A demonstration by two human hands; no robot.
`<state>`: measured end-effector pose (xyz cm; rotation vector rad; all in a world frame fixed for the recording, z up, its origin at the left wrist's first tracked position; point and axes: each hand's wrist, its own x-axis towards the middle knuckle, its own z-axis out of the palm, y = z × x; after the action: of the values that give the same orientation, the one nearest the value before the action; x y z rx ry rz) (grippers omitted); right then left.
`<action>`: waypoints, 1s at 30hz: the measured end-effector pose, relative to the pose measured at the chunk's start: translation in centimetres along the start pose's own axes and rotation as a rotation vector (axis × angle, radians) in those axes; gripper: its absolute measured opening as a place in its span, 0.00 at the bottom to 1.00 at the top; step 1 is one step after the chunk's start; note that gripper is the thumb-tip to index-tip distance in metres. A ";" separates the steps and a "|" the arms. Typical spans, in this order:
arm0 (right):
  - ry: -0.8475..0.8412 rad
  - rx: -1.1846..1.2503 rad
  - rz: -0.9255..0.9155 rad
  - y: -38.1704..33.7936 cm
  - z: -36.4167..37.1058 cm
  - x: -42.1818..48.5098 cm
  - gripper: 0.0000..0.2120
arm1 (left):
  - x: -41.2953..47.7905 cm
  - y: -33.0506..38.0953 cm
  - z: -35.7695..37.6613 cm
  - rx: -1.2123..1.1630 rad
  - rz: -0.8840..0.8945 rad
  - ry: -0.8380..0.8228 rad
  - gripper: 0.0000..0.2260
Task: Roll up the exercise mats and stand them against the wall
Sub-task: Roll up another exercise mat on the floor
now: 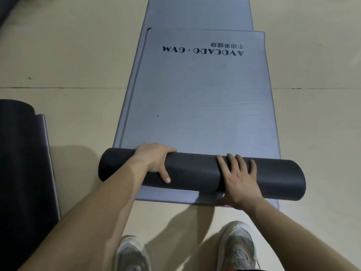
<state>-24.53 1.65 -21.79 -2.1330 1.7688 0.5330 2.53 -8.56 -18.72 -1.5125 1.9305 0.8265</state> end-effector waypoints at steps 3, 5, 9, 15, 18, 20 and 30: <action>-0.011 0.097 -0.010 1.2 -1.8 3.4 0.62 | -3.0 1.4 4.2 0.122 -0.062 0.436 0.41; -0.025 0.114 -0.022 1.9 -3.3 4.6 0.62 | -3.4 2.1 6.6 0.154 -0.080 0.400 0.54; 0.254 0.054 0.062 1.1 -0.9 3.4 0.61 | 1.0 0.8 4.5 0.146 -0.034 0.452 0.62; 0.375 -0.043 0.056 2.5 -1.6 7.7 0.57 | 3.9 -0.2 2.1 0.175 0.040 0.509 0.63; 0.273 -0.057 0.018 3.3 -3.3 9.2 0.55 | 4.6 -0.4 2.0 0.269 0.057 0.581 0.58; 0.216 -0.052 0.027 3.4 -4.2 9.4 0.53 | 4.7 -0.3 0.8 0.256 0.057 0.583 0.53; -0.099 0.048 -0.098 2.0 -4.2 1.3 0.54 | -3.3 2.5 4.7 0.174 0.073 0.149 0.45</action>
<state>-25.97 -1.83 -18.71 -2.1103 1.5999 0.5551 0.98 -2.54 -19.05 -1.4412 2.1172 0.5723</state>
